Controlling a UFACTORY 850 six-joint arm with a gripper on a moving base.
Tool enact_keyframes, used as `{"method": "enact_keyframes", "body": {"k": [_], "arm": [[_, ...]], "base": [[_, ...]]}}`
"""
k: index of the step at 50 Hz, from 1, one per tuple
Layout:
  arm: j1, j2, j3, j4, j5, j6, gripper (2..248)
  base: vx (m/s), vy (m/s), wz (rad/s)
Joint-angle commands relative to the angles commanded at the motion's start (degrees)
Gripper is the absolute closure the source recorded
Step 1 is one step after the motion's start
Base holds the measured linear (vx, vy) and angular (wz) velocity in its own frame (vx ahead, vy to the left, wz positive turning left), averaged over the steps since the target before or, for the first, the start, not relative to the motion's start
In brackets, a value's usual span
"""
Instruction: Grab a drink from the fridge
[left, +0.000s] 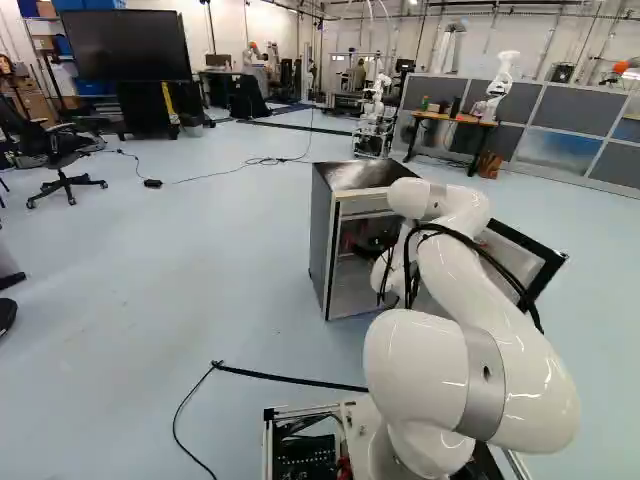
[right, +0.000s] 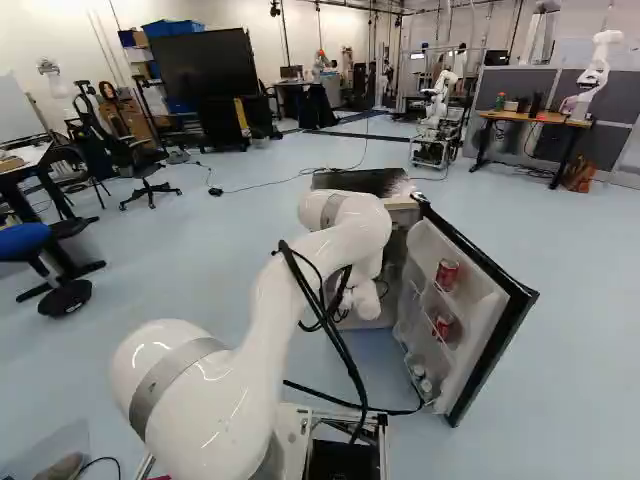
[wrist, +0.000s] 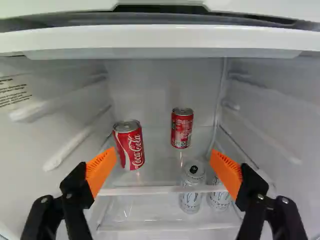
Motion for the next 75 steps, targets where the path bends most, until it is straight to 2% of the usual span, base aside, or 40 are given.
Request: {"method": "enact_keyframes", "body": {"k": [24, 44, 62, 75], "arm": [[0.1, -2.5, -4.8, 1.9, -4.6, 0.0, 3], [0.2, -4.5, -8.6, 2.0, -4.8, 0.0, 3], [0.4, -3.3, -9.1, 2.0, -4.8, 0.0, 3], [0.6, -4.3, -11.4, 2.0, -4.8, 0.0, 3]], "base": [[0.0, 0.0, 0.0], [0.0, 0.0, 0.0], [0.0, 0.0, 0.0], [0.0, 0.0, 0.0]]}}
